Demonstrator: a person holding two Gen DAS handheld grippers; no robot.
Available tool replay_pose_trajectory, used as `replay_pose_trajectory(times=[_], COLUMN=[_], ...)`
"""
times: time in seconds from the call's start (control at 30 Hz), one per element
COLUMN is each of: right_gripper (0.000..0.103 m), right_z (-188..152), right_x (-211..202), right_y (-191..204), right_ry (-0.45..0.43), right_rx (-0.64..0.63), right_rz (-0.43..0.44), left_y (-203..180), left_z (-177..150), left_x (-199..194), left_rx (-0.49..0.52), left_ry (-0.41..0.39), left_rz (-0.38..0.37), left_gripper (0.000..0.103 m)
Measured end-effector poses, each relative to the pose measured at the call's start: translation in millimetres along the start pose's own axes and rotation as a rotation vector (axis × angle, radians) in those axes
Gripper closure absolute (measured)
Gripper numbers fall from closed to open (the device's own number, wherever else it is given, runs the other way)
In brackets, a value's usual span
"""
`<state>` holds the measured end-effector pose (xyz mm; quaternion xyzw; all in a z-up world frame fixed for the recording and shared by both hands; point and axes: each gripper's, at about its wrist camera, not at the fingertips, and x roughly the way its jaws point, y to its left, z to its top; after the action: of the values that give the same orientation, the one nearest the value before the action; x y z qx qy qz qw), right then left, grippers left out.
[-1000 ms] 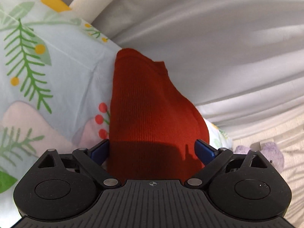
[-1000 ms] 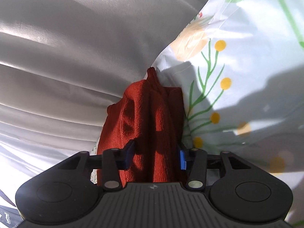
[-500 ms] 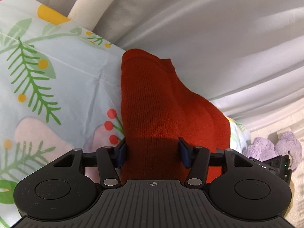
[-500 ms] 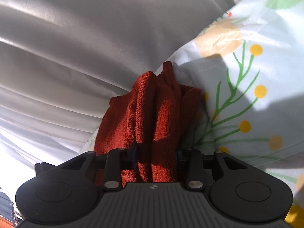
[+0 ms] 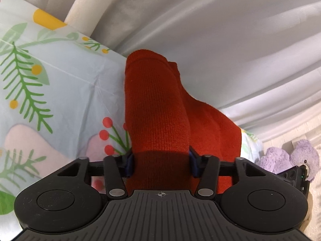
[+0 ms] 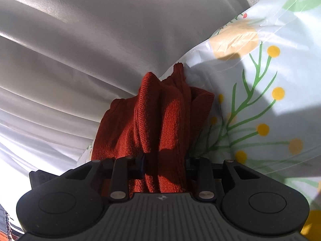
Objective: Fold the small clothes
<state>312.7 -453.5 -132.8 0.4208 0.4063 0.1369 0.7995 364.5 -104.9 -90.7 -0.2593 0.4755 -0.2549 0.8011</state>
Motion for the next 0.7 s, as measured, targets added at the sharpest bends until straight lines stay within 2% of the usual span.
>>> replay_pose_trajectory(times=[0.17,0.33,0.7], right_gripper=[0.076,0.077,0.077], right_z=[-7.6,-14.5,-49.2], right_x=[-9.4,-18.9,-27.5], right_y=[25.4,51.9,103.2], right_ry=[-0.024,-0.036,0.027], right_rx=[-0.078,-0.104,-0.086], right_rz=[-0.039,0.001,0.014], left_y=[-15.1,-23.0,-20.8], left_z=[-1.0,-2.2,-14.6], left_x=[-12.4,-34.2,-98.5], left_rx=[0.031,0.033,0.028], left_ry=[-0.008,-0.020,-0.003], left_rz=[0.039,0.022,0.058], left_gripper=[0.055,0.055,0.055])
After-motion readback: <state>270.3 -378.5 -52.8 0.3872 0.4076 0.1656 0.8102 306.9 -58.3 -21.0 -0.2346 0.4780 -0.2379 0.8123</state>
